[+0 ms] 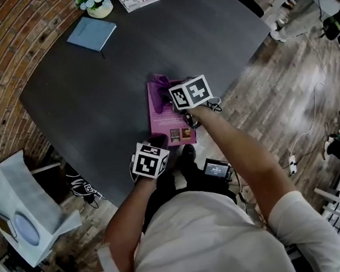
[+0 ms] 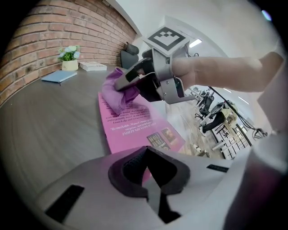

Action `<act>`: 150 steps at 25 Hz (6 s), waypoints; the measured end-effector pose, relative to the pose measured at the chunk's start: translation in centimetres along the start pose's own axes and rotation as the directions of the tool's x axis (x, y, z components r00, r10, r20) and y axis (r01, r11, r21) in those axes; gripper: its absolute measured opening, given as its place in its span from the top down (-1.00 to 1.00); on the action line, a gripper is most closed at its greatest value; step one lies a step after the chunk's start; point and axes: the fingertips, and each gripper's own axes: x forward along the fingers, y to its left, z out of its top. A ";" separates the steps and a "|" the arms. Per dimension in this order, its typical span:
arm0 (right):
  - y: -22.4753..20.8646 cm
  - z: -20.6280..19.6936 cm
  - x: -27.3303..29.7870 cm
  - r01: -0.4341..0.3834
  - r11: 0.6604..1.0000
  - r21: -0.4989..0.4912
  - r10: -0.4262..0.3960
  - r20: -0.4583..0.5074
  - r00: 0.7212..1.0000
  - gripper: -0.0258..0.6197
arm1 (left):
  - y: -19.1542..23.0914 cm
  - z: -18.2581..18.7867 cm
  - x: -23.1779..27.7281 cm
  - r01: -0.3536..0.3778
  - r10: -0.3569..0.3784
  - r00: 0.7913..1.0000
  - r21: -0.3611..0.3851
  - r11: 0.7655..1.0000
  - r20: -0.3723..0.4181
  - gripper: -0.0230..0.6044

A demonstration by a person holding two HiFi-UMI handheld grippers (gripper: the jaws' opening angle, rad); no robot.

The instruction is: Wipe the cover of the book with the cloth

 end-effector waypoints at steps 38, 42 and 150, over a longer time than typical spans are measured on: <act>-8.7 -4.3 -11.5 0.329 0.942 -0.066 -0.331 -0.016 0.944 0.52 | 0.2 0.0 0.0 0.006 -0.006 1.000 -0.023 1.000 0.003 0.90; -7.7 -4.0 -12.0 0.321 0.944 -0.075 -0.322 0.001 0.947 0.52 | 0.7 0.0 -0.7 0.002 -0.002 1.000 -0.011 1.000 -0.004 0.90; 12.4 -9.8 -6.2 -0.037 0.999 -0.006 0.037 -0.035 0.999 0.52 | 0.1 -5.9 -6.6 0.055 -0.045 0.994 -0.106 0.993 0.097 0.90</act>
